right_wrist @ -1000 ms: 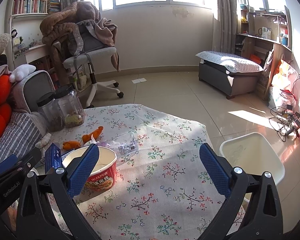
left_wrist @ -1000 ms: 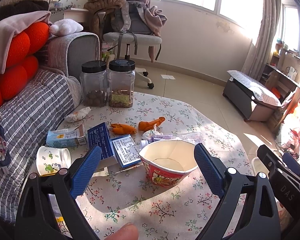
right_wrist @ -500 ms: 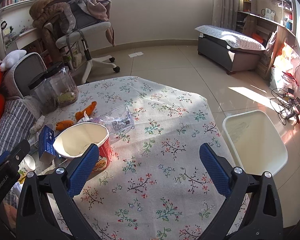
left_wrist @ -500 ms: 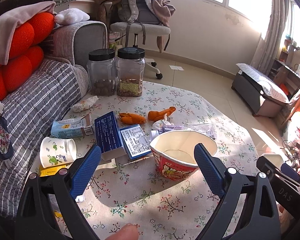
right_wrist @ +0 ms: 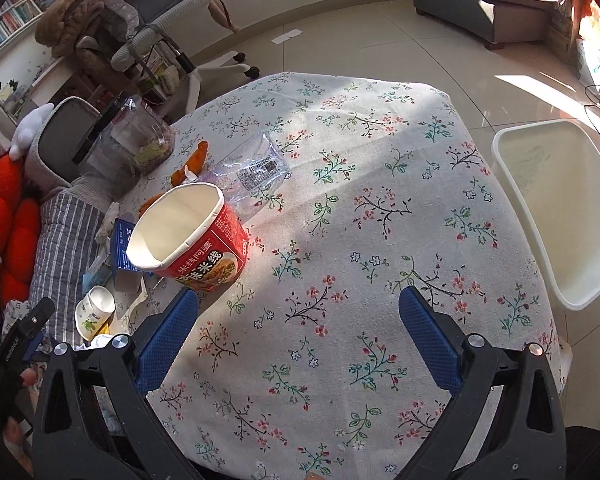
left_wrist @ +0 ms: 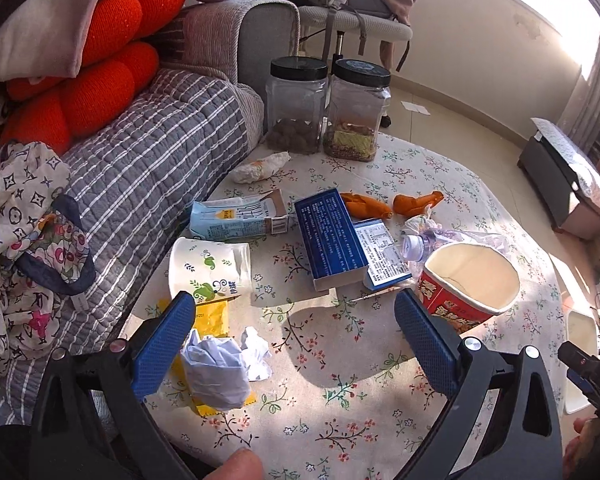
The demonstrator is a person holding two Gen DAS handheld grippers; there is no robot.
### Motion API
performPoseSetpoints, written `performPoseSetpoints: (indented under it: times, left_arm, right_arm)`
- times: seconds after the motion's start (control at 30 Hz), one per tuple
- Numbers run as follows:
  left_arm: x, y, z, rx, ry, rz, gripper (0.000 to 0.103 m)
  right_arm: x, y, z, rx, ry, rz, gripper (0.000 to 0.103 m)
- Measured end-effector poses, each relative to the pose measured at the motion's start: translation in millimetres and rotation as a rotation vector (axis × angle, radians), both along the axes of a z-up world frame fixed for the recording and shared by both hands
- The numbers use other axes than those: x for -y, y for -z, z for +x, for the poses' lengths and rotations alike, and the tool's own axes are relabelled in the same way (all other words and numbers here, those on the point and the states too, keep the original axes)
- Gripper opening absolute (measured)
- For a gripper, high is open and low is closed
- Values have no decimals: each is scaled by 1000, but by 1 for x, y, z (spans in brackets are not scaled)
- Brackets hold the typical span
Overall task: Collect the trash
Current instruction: 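Grasp the crumpled white tissue with the left gripper while the right gripper approaches the noodle cup, then grasp the red-and-white noodle cup rim with the right gripper and lift it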
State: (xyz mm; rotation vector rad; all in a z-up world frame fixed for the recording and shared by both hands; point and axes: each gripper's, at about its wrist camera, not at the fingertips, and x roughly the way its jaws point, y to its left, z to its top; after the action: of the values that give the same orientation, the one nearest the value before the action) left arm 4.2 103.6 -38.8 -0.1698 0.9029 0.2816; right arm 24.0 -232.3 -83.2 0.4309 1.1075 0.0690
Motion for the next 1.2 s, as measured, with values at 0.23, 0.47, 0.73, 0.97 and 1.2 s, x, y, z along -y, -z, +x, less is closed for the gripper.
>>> performPoseSetpoints:
  times: [0.23, 0.47, 0.73, 0.97, 1.2]
  left_arm:
    - [-24, 62, -9, -211, 24, -86, 97]
    - [-34, 80, -1, -243, -27, -95, 76]
    - [-29, 72, 0, -209, 16, -141, 52]
    - [-11, 17, 3, 23, 146, -188, 52]
    - [-6, 29, 13, -4, 172, -225, 53]
  right_arm:
    - [-12, 0, -1, -19, -49, 49, 96]
    - [-9, 3, 2, -26, -39, 58, 96]
    - [-27, 5, 8, 15, -86, 39, 96]
    - [-80, -2, 48, 135, -523, -216, 96]
    - [-105, 22, 75, 206, -855, -373, 96]
